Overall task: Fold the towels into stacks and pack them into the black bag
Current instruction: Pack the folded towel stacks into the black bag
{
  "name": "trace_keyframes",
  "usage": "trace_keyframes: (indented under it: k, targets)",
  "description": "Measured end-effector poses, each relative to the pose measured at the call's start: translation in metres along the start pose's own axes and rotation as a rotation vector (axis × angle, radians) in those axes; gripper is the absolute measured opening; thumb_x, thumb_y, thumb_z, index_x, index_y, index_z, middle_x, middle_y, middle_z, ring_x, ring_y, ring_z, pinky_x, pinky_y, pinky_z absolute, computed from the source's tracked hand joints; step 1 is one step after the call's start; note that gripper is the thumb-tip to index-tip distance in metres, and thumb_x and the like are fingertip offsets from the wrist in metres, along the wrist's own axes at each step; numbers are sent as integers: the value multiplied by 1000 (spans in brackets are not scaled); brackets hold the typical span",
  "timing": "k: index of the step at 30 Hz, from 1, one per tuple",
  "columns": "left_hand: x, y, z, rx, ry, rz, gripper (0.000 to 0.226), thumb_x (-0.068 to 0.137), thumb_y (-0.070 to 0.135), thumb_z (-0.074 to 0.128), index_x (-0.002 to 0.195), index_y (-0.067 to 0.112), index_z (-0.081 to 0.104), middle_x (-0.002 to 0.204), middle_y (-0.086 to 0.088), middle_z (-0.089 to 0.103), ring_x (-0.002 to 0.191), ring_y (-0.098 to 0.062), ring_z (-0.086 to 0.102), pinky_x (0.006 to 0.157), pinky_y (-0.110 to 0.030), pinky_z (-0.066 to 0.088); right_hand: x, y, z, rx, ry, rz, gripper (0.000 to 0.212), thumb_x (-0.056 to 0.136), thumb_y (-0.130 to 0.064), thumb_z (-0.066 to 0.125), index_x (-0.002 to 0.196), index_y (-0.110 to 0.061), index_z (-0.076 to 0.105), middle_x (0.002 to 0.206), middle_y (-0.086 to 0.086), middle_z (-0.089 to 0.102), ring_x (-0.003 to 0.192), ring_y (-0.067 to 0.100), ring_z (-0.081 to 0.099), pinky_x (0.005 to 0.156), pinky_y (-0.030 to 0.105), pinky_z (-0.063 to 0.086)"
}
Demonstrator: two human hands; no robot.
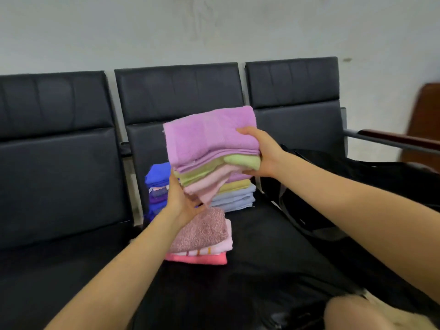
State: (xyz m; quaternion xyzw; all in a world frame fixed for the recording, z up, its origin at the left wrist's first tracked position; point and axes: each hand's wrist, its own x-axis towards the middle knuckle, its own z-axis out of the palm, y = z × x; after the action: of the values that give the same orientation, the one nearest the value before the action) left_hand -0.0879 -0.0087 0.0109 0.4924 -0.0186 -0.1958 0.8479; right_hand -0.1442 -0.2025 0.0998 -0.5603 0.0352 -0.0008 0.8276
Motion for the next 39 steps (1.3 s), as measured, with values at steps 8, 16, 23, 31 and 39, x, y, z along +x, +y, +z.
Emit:
trace_keyframes:
  k: [8,16,23,31,39]
  targets:
    - [29,-13,145,-173,-404,-140,74,83,75,42,119,15,66,119,-16,67,106,-33,66,94,-45,48,-52,-73,-123,-92,213,-75,38,81,-33,69,108,-6,64,95,14,71,86,32,69,88,46,54]
    - [92,-69,286,39,-531,-153,84,79,79,46,134,17,55,128,-17,61,119,-35,57,108,-49,39,-40,-100,-271,-50,420,-117,30,83,-30,69,100,-6,66,86,16,72,71,31,71,68,45,59]
    - [162,-156,339,430,-376,-320,74,68,62,73,120,10,63,111,-17,70,106,-32,65,101,-49,45,-3,-43,-396,-77,656,-212,43,80,-25,73,114,-1,66,97,17,72,85,27,70,84,38,57]
    - [251,-267,255,407,8,-288,81,44,43,78,115,5,67,105,-20,70,91,-36,70,84,-54,55,47,19,-415,-384,478,-44,38,81,-21,74,115,-9,62,108,13,69,96,25,67,85,36,55]
    - [221,-221,235,401,157,-67,48,72,30,72,107,-2,66,101,-19,70,89,-32,68,69,-32,55,125,20,-391,-289,339,166,45,79,-25,76,114,0,63,111,17,69,98,29,68,82,34,56]
